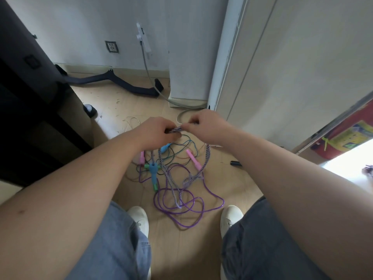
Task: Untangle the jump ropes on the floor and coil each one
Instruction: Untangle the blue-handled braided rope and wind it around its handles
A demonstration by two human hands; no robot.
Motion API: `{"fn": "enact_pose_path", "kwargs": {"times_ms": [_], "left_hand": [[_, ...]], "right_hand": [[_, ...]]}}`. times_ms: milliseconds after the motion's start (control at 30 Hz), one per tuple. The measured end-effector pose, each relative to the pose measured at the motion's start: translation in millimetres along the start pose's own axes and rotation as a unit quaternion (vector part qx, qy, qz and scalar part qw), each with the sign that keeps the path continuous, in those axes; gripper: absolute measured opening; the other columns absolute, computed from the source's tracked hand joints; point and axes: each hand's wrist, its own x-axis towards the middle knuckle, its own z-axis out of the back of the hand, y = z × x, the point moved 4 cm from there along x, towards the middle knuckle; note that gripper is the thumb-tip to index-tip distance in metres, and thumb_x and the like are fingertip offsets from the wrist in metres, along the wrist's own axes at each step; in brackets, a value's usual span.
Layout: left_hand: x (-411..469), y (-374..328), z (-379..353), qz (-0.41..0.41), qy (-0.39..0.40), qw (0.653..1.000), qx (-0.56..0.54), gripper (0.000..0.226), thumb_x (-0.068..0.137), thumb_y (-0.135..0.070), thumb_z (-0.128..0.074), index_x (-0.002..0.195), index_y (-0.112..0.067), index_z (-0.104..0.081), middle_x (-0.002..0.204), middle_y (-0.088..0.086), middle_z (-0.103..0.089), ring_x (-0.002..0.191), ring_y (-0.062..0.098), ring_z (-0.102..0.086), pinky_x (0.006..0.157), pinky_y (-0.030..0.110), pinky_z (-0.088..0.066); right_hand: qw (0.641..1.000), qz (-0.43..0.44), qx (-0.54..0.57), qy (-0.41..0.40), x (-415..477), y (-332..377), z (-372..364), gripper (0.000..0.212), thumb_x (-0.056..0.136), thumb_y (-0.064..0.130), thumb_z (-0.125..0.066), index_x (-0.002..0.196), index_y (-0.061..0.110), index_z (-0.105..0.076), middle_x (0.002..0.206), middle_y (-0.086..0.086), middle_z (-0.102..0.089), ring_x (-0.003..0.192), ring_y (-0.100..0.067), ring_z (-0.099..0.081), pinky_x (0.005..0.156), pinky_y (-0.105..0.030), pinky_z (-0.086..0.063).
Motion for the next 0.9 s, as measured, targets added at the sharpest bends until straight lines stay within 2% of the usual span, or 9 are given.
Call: {"fn": "enact_pose_path", "kwargs": {"times_ms": [200, 367, 433, 500, 600, 633, 700, 833, 900], "left_hand": [[3.2, 17.4, 3.4, 0.053, -0.002, 0.998, -0.019, 0.029, 0.1, -0.041, -0.055, 0.087, -0.018, -0.067, 0.078, 0.001, -0.065, 0.069, 0.015, -0.058, 0.058, 0.029, -0.04], [2.0, 30.6, -5.9, 0.096, 0.03, 0.995, -0.025, 0.025, 0.1, -0.041, -0.055, 0.094, -0.022, -0.069, 0.081, -0.001, -0.069, 0.073, 0.015, -0.063, 0.063, 0.03, -0.048], [2.0, 30.2, -5.2, 0.094, 0.025, 0.995, -0.033, 0.026, 0.1, -0.039, -0.054, 0.093, -0.02, -0.07, 0.081, 0.002, -0.071, 0.072, 0.017, -0.064, 0.068, 0.033, -0.05], [2.2, 24.9, -3.2, 0.08, 0.02, 0.996, -0.013, 0.025, 0.1, -0.035, -0.054, 0.089, -0.019, -0.069, 0.08, 0.002, -0.069, 0.069, 0.017, -0.06, 0.064, 0.031, -0.046], [1.3, 17.7, 0.5, 0.067, 0.007, 0.998, 0.013, 0.02, 0.098, -0.024, -0.054, 0.082, -0.022, -0.066, 0.079, -0.001, -0.065, 0.071, 0.016, -0.056, 0.059, 0.029, -0.038], [0.6, 16.8, 1.4, 0.064, 0.002, 0.998, 0.01, 0.021, 0.097, -0.022, -0.054, 0.079, -0.023, -0.064, 0.078, -0.002, -0.064, 0.072, 0.015, -0.056, 0.058, 0.028, -0.037], [-0.2, 16.9, 2.4, 0.06, -0.004, 0.998, 0.0, 0.016, 0.096, -0.021, -0.055, 0.083, -0.025, -0.063, 0.08, -0.003, -0.064, 0.073, 0.014, -0.057, 0.06, 0.028, -0.04], [0.7, 23.1, 3.9, 0.071, -0.011, 0.997, -0.01, 0.028, 0.099, -0.034, -0.057, 0.078, -0.016, -0.063, 0.074, 0.005, -0.063, 0.066, 0.018, -0.054, 0.06, 0.031, -0.04], [1.5, 27.1, 2.2, 0.087, 0.003, 0.996, -0.008, 0.034, 0.099, -0.039, -0.056, 0.076, -0.016, -0.062, 0.073, 0.008, -0.063, 0.063, 0.02, -0.054, 0.061, 0.033, -0.043]], "right_hand": [[0.961, -0.075, 0.234, -0.124, 2.8, -19.9, 21.5, 0.023, 0.088, 0.043, -0.07, 0.079, 0.022, -0.074, 0.079, 0.004, -0.071, 0.075, -0.013, -0.063, 0.069, -0.026, -0.052], [0.759, -0.056, 0.647, -0.047, 4.1, -12.3, 25.9, 0.025, 0.094, 0.017, -0.059, 0.07, 0.012, -0.065, 0.093, -0.013, -0.074, 0.1, -0.028, -0.068, 0.092, -0.044, -0.055], [0.704, -0.027, 0.709, 0.006, -1.5, -3.4, 26.4, 0.022, 0.098, 0.015, -0.055, 0.077, 0.008, -0.059, 0.07, -0.013, -0.067, 0.076, -0.033, -0.068, 0.09, -0.045, -0.057], [0.761, -0.027, 0.648, 0.022, -5.5, 0.0, 23.4, 0.017, 0.098, 0.019, -0.06, 0.086, 0.009, -0.052, 0.054, -0.004, -0.048, 0.047, -0.023, -0.049, 0.069, -0.042, -0.059], [0.957, -0.022, 0.287, 0.046, -9.3, -2.9, 14.4, 0.039, 0.087, 0.043, -0.074, 0.111, 0.017, -0.059, 0.077, 0.003, -0.054, 0.051, -0.015, -0.048, 0.055, -0.035, -0.053], [0.99, -0.005, 0.124, 0.071, -11.1, -2.6, 9.4, 0.047, 0.084, 0.053, -0.073, 0.119, 0.024, -0.061, 0.091, 0.005, -0.059, 0.065, -0.015, -0.057, 0.063, -0.037, -0.056], [0.982, 0.039, -0.119, 0.144, -14.0, -3.3, -9.0, 0.043, 0.086, 0.058, -0.067, 0.115, 0.026, -0.068, 0.099, 0.0, -0.067, 0.082, -0.016, -0.062, 0.074, -0.033, -0.053], [0.99, -0.001, 0.003, 0.144, -18.5, 2.4, -12.4, 0.025, 0.097, 0.039, -0.059, 0.083, 0.025, -0.073, 0.077, -0.002, -0.065, 0.073, -0.021, -0.057, 0.07, -0.032, -0.05], [0.98, -0.002, 0.168, 0.111, -18.2, 8.5, -4.1, 0.026, 0.097, 0.029, -0.06, 0.08, 0.018, -0.075, 0.11, -0.001, -0.071, 0.096, -0.023, -0.063, 0.092, -0.039, -0.053]]}}
